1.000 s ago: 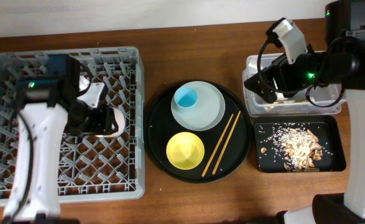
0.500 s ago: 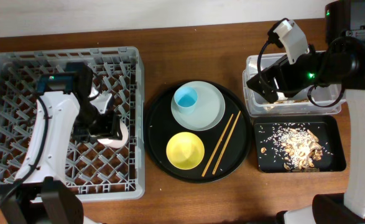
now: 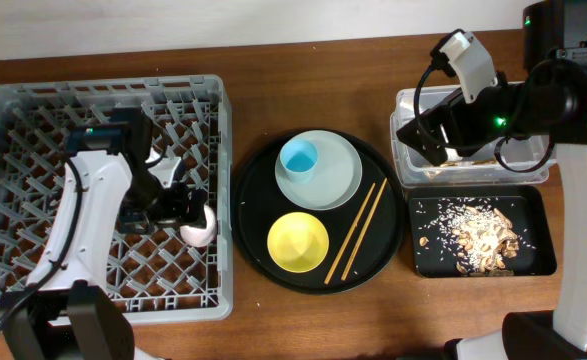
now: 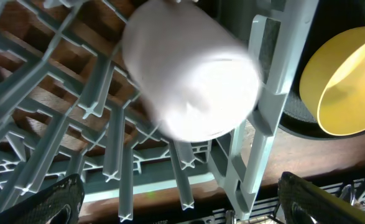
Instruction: Sort waste into correct bins and load items into the dishwasher rack
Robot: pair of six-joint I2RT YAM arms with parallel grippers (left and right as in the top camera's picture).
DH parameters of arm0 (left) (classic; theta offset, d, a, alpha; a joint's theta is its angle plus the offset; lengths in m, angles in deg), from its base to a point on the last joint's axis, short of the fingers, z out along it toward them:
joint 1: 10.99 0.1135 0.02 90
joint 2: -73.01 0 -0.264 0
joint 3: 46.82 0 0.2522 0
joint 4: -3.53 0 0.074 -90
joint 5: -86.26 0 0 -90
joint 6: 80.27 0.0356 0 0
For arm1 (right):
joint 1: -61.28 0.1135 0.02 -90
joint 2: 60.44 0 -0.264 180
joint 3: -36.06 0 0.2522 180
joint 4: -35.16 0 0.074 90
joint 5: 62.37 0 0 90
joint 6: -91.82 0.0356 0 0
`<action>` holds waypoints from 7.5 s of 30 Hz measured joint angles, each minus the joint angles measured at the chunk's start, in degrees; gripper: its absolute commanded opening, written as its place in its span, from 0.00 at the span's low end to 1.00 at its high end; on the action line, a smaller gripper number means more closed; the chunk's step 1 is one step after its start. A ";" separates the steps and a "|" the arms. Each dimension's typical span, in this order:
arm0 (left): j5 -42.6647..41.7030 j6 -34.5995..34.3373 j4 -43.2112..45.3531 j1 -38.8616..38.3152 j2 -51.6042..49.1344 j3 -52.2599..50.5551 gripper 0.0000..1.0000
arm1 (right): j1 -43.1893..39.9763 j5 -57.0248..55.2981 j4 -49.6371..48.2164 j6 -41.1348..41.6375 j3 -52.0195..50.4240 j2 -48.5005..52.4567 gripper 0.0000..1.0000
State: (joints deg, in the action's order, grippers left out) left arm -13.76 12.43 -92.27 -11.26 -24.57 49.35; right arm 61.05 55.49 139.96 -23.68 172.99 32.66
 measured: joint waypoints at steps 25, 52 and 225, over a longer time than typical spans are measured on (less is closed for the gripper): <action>-7.61 -3.43 6.69 -0.02 3.85 9.53 0.50 | 2.58 13.68 -4.59 6.19 0.00 0.48 0.99; -7.32 -3.43 6.88 -1.60 3.85 9.55 0.49 | 32.87 -12.17 -22.97 25.29 -0.52 27.21 0.25; 6.10 -12.81 2.84 1.92 8.17 30.67 0.99 | 12.33 8.72 -14.64 23.21 -31.15 0.24 0.78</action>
State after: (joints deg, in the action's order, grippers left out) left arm -7.67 -0.38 -89.43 -9.34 -16.40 80.02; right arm 73.38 64.21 125.32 -0.47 141.85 32.90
